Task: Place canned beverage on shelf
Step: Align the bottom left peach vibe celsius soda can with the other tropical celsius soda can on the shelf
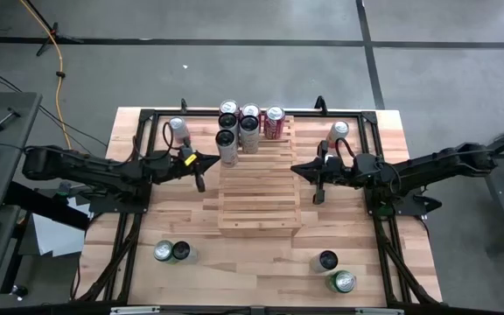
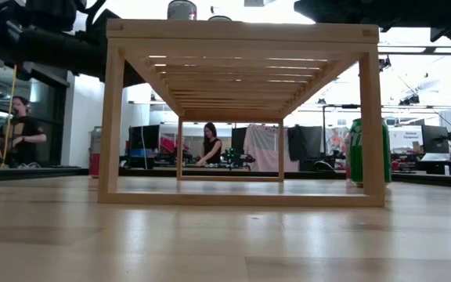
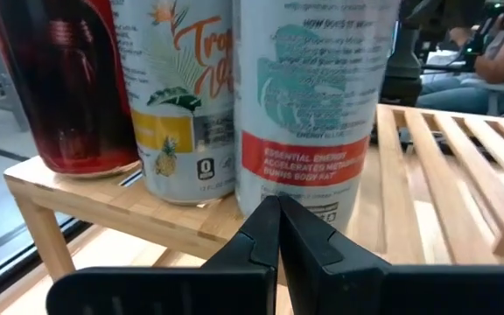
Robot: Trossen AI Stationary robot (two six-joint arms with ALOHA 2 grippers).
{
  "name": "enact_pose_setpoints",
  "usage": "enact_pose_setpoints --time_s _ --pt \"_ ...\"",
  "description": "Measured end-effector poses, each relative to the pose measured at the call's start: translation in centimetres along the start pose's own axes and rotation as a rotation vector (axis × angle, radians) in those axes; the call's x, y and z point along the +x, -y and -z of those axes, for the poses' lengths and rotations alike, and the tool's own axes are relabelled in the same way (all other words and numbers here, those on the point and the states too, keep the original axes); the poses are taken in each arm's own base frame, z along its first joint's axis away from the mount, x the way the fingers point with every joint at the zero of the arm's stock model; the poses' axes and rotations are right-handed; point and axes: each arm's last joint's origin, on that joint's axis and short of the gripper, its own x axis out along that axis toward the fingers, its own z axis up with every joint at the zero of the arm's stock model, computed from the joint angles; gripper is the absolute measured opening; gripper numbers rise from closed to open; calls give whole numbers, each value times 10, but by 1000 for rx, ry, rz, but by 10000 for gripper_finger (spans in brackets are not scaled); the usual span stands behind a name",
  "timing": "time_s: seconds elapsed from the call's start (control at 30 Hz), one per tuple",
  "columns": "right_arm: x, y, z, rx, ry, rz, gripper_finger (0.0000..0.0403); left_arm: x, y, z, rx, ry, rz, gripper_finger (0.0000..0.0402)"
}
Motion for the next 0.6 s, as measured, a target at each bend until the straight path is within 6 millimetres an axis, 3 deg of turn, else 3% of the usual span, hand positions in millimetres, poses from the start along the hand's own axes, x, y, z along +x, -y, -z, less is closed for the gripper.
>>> enact_pose_setpoints --time_s 0.6 --pt "0 0 0 -17 0 0 0 15 -4 6 -17 17 -42 0"
